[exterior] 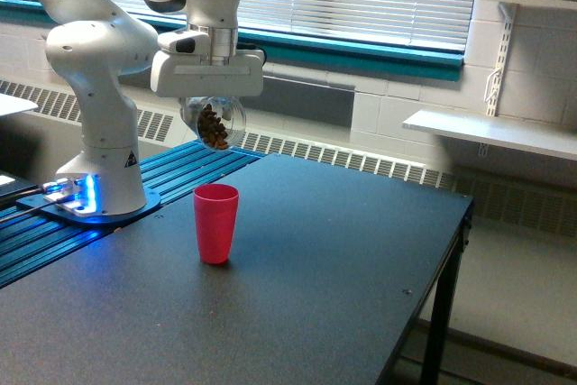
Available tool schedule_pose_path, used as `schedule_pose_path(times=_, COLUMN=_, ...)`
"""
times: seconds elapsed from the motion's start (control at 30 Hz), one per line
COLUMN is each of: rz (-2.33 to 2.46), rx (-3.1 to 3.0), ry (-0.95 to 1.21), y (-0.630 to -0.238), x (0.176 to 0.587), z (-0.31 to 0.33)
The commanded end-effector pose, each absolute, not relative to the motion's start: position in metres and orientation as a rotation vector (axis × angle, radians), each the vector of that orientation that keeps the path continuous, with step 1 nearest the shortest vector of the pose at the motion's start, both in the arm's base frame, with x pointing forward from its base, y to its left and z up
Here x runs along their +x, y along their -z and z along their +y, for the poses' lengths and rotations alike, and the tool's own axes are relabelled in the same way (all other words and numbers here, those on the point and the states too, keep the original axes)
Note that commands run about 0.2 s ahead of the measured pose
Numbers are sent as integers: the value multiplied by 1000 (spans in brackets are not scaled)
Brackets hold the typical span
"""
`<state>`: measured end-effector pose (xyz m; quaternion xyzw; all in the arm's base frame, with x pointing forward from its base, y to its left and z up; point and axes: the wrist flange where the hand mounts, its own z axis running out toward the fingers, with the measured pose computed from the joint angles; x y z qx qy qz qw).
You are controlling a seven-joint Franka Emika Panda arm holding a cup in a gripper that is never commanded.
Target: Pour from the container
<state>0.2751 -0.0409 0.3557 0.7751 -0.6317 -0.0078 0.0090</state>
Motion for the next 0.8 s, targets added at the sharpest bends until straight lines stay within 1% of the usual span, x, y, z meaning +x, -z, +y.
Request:
schedule_pose_path(times=0.03, rz=-1935, rx=2435, ry=82, y=-337, x=269, z=-41)
schedule_pose_path(times=0.8, rz=-1932, rx=2419, ry=174, y=-317, x=271, z=-43)
